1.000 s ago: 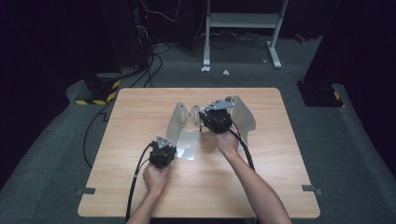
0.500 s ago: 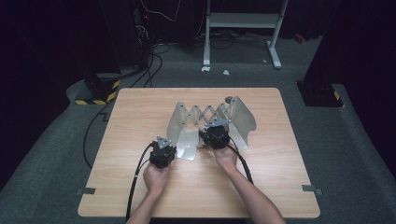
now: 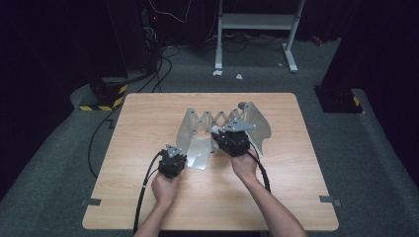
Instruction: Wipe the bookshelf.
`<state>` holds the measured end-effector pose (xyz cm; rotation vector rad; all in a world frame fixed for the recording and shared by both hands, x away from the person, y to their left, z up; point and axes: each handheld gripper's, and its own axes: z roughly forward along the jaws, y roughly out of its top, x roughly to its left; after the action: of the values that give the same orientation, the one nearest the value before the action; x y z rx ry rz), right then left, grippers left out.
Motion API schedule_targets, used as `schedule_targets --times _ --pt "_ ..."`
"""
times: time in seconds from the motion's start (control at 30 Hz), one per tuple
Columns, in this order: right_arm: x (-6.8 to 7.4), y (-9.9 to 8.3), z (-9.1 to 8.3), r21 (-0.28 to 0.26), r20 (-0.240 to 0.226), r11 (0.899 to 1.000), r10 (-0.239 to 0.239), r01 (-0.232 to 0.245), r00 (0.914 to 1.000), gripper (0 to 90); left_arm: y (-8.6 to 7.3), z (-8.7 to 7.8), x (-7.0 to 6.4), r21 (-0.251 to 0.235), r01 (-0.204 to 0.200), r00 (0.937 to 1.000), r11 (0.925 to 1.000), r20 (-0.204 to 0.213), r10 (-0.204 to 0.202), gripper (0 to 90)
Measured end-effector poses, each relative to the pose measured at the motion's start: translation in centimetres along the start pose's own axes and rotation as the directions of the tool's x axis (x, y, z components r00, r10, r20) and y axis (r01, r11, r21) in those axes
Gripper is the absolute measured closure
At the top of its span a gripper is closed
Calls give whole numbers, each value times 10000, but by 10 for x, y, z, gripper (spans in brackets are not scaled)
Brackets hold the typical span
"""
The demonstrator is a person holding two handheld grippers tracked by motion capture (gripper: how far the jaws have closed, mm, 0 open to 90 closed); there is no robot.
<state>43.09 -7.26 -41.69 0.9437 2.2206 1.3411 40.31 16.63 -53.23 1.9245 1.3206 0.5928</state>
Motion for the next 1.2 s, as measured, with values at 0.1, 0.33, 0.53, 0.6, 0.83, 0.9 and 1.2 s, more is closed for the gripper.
schedule_targets --times 0.1,0.33,0.53,0.6,0.83,0.9,1.2 --pt "1 4 -3 -158 -79 9999 27 -28 10000 834 0 0 0 28 -17 10000 10000 14 17 846" --pt "14 -14 4 320 -179 9977 -594 600 9981 833 0 0 1 9 -7 10000 10000 17 7 845" --pt "14 -30 10 461 -387 9978 -465 483 9982 833 0 0 1 24 -20 10000 10000 33 20 844" --pt "11 -40 15 834 -418 9956 -390 424 9984 833 0 0 2 10 27 10000 10000 46 -27 844" --pt "7 -56 36 1581 -337 9871 -210 260 9992 833 0 0 2 29 27 10000 10000 70 -27 844" --pt "3 -62 47 1898 -323 9818 -37 98 9995 832 0 0 2 30 28 10000 10000 72 -28 844" --pt "-10 -68 63 2547 63 9667 236 -244 9997 831 0 0 2 35 2 10000 10000 54 -2 843"
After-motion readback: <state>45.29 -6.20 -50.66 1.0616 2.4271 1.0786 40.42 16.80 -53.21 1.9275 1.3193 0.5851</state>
